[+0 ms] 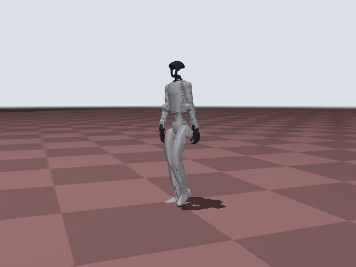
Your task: In place motions
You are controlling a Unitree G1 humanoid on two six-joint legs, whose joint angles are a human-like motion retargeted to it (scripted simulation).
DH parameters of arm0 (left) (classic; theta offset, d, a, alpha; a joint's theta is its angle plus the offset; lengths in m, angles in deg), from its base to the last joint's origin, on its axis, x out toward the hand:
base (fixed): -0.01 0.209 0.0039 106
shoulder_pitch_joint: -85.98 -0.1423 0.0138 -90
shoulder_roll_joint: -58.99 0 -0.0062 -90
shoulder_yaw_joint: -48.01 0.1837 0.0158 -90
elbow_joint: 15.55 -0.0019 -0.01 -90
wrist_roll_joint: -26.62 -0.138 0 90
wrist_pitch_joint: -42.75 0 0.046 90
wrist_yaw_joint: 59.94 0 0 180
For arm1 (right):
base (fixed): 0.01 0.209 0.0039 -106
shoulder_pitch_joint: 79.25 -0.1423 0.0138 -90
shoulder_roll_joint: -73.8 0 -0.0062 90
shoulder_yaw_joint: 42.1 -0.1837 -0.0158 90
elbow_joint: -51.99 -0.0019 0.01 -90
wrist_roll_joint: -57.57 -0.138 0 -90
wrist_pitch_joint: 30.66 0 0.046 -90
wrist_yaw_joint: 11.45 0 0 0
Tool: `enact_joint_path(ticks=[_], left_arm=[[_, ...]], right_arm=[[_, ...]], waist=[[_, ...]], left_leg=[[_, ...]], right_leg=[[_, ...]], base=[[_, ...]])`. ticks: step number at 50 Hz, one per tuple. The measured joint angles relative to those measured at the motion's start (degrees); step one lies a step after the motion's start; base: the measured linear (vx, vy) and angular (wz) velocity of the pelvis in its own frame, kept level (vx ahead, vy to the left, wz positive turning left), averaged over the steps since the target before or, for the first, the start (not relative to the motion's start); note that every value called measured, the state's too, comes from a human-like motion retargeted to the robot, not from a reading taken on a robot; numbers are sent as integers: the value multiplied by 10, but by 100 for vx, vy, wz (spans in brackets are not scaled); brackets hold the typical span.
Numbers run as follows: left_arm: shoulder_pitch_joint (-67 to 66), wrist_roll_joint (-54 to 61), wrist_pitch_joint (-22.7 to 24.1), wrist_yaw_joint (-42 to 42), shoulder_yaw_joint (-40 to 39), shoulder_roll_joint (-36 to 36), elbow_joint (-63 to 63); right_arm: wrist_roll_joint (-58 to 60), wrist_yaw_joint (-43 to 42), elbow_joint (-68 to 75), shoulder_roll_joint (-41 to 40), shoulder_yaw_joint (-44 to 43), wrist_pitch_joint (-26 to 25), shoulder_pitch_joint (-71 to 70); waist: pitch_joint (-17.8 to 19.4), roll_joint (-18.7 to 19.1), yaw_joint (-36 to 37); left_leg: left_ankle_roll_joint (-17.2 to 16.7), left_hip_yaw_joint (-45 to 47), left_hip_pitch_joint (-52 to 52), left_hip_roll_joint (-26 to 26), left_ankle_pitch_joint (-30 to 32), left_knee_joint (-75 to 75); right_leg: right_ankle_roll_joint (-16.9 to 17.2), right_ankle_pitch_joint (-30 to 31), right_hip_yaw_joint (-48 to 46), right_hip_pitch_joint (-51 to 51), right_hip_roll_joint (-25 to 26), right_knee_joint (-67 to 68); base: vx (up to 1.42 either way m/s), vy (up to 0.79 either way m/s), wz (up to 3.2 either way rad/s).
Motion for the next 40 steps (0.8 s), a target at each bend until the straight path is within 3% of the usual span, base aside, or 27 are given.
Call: enact_joint_path(ticks=[3,8,10,12,15,18,22,25,29,33,35,37,38,40], left_arm=[[6,-4,0,-6,7,8,11],[32,1,-1,-18,26,22,30],[54,5,-1,-18,37,26,30],[95,7,-3,-17,53,34,27],[150,10,-3,-14,92,45,46],[179,15,1,-5,109,46,74],[211,23,5,5,101,59,83],[217,18,4,-15,98,50,79],[201,26,10,-3,113,43,80],[173,7,6,2,118,32,74],[156,-4,6,6,115,31,71],[134,-14,4,15,109,31,62],[122,-20,2,22,105,33,54],[114,-35,-7,27,94,32,29]], right_arm=[[3,-7,30,6,-1,-5,25],[30,-10,83,21,-17,-21,71],[44,-12,93,28,-29,-30,93],[41,-13,91,29,-46,-32,110],[16,-11,85,31,-73,-16,132],[22,-5,80,36,-80,-22,148],[14,-13,105,40,-74,-35,135],[-4,11,109,40,-81,-39,137],[-8,18,92,37,-80,-35,147],[-9,4,80,35,-70,-29,147],[-5,7,76,31,-66,-30,139],[1,11,69,27,-58,-31,137],[4,13,67,25,-53,-32,137],[15,22,65,18,-58,-38,119]], waist=[[-16,15,-8],[-36,58,-29],[-49,78,-59],[-29,80,-65],[1,90,-51],[-10,109,-32],[4,129,-63],[6,145,-69],[-3,141,-61],[-12,116,-56],[-4,95,-71],[-13,72,-65],[-26,57,-47],[-41,51,-6]], left_leg=[[-18,-13,85,-18,0,-140],[-21,-28,202,-17,-124,-350],[-24,-57,206,-4,-111,-387],[-22,-78,196,3,-95,-389],[-16,-87,195,23,-88,-399],[-15,-68,172,47,-82,-412],[-9,-70,154,63,-67,-418],[-6,-81,149,79,-63,-417],[-7,-74,152,78,-67,-418],[-8,-69,174,49,-72,-424],[-9,-81,196,23,-76,-424],[-14,-73,214,-1,-81,-426],[-15,-54,222,-14,-85,-429],[-16,-23,218,-14,-90,-428]], right_leg=[[4,-5,-6,-1,13,-1],[5,-29,-23,-2,58,17],[8,-43,-50,-14,67,40],[13,-39,-68,-27,65,84],[48,19,-88,-83,54,212],[102,99,-39,-216,61,391],[32,44,-80,-322,40,556],[42,32,-58,-350,73,579],[50,33,-23,-307,93,507],[58,52,-3,-178,83,301],[46,-12,-13,-92,67,182],[-14,-81,-46,-30,69,94],[-21,-58,-72,-9,60,54],[8,-38,16,-20,54,41]], base=[[11,-4,8],[10,-11,27],[0,-13,107],[-23,-13,66],[-27,-11,1],[-18,-4,-70],[-18,-2,-11],[-6,-3,12],[4,-2,-3],[15,1,15],[25,3,67],[33,4,-15],[28,6,-105],[2,7,-94]])
